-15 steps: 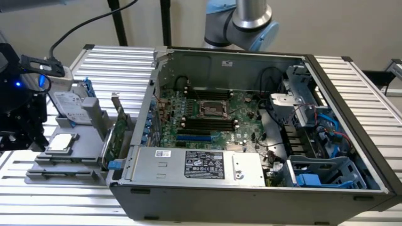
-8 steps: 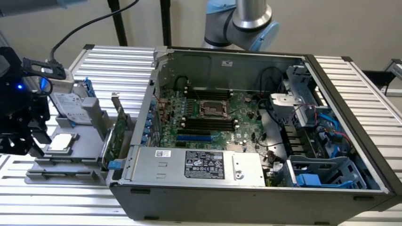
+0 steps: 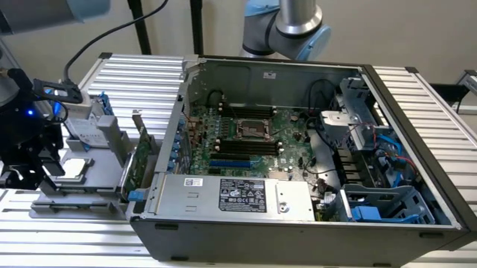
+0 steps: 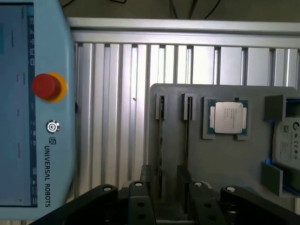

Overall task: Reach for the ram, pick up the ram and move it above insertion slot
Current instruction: 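Pick up the ram and move it above insertion slot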

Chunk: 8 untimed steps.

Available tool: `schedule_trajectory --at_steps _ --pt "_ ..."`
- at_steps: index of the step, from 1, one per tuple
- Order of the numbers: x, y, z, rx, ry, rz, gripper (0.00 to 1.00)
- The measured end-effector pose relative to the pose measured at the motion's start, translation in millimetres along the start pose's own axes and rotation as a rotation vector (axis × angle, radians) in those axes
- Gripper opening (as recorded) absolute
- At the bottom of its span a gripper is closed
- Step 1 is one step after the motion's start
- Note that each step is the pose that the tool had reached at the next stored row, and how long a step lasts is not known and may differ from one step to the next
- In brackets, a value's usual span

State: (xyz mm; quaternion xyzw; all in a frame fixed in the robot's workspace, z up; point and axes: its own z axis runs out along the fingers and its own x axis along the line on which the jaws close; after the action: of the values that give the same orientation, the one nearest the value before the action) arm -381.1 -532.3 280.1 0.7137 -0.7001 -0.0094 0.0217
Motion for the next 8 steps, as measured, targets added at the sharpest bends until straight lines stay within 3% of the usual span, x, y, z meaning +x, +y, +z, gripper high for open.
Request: schedule_trajectory --at_steps 8 --pt "-0.2 -0.9 14.5 0.0001 -0.0001 -0.001 0.36"
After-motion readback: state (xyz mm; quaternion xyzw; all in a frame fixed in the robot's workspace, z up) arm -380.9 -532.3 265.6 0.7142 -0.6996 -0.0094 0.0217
